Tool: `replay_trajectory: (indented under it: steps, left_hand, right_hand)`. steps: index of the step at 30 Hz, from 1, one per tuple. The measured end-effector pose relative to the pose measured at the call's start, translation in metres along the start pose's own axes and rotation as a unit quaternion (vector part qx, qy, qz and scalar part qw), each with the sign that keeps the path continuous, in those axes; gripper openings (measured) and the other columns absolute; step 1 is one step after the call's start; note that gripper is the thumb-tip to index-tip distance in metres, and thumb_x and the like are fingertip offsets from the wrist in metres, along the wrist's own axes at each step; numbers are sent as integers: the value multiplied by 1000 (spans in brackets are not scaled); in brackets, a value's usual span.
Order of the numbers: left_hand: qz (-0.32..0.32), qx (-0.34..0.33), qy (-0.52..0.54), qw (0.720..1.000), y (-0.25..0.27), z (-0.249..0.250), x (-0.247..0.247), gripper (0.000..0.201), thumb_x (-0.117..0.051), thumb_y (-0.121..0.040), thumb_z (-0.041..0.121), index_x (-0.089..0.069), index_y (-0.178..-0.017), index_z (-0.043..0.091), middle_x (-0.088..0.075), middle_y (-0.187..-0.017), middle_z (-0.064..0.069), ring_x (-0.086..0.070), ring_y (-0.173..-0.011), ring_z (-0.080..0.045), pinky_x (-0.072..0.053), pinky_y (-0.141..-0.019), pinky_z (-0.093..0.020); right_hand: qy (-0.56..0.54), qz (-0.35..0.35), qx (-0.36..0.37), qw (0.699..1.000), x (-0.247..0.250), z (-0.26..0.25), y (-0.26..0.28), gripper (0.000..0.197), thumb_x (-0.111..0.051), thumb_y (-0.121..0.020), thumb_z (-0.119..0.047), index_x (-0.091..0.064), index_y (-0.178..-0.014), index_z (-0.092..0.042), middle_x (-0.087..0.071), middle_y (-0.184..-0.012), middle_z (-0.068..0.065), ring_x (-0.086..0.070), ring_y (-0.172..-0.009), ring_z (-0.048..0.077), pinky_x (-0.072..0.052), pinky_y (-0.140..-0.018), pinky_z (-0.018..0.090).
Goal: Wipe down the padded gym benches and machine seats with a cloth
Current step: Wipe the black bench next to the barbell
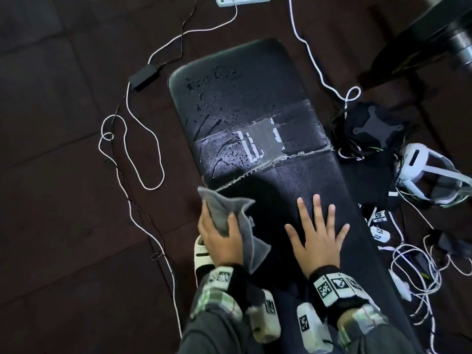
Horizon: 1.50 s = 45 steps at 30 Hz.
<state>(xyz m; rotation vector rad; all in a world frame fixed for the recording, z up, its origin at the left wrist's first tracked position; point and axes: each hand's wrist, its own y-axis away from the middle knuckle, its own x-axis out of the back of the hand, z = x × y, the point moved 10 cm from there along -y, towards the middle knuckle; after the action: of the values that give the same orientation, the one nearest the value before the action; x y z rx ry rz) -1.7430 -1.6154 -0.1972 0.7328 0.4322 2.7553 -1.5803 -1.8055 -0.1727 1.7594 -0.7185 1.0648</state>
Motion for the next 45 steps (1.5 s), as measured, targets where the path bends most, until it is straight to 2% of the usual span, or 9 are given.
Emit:
replay_trajectory:
  steps: [6,10,13,19,22,30,35,40,45]
  left_hand:
    - [5,-24,6,1000,6,20,-1,77,-44,-81,47,-41,-147,8,-42,-141,-22,-44,-128,-33,-26,-102,-13]
    - [29,-53,-32,998,-66,53,-13,76,-43,-82,47,-41,-148,9,-44,-139,-25,-47,-125,-39,-35,-104,-37]
    - [18,-42,-56,997,-91,62,-20,74,-44,-83,43,-37,-150,12,-42,-142,-23,-45,-126,-38,-35,-104,-37]
    - [-11,-159,-158,974,-19,54,-20,65,-47,-88,39,-43,-146,9,-34,-147,-27,-39,-130,-43,-20,-113,-29]
    - [-26,-160,-180,970,1,48,-23,63,-44,-92,41,-40,-148,12,-27,-154,-24,-33,-134,-39,-21,-113,-38]
    - [21,-95,-199,975,-92,89,-35,67,-37,-95,41,-30,-152,6,-27,-156,-25,-29,-142,-42,-18,-116,-49]
    - [-27,-182,-353,917,-85,107,-66,66,-30,-92,47,-38,-151,17,-28,-159,-15,-27,-145,-37,-15,-113,-66]
    - [-104,-374,-416,822,-36,102,-79,56,-42,-91,41,-49,-144,25,-41,-154,-7,-35,-143,-31,-11,-118,-59]
    - [-136,-351,-404,834,-30,75,-51,58,-43,-89,36,-47,-145,21,-38,-155,-10,-33,-143,-35,-21,-115,-60]
  right_hand:
    - [-23,27,-1,999,13,1,-10,75,-26,-76,-73,-19,-145,-41,7,-154,-13,4,-144,20,3,-112,57]
    - [-31,38,-82,995,29,21,-25,113,-42,-58,-90,-4,-148,-34,11,-157,-4,7,-144,25,6,-111,54]
    - [-50,0,-127,991,28,32,-30,130,-45,-46,-90,8,-148,-31,20,-155,-2,16,-143,21,8,-114,52]
    - [-32,-46,-135,989,23,30,-30,128,-32,-43,-97,27,-140,-38,40,-144,-10,25,-139,15,9,-114,51]
    - [-27,-56,-137,989,24,29,-29,127,-22,-38,-102,34,-135,-41,44,-141,-12,26,-139,14,10,-113,51]
    - [-22,-81,-144,986,25,26,-29,128,-17,-36,-102,36,-135,-39,44,-142,-10,27,-139,16,9,-112,52]
    - [-22,-90,-143,985,25,28,-31,127,-16,-36,-102,37,-134,-40,44,-142,-10,29,-138,17,10,-112,52]
    - [-22,-93,-139,986,24,25,-29,127,-16,-37,-102,37,-134,-40,44,-142,-10,36,-133,11,13,-110,51]
    - [-18,-97,-142,985,23,25,-28,128,-14,-37,-102,36,-136,-38,45,-142,-10,36,-133,12,12,-111,51]
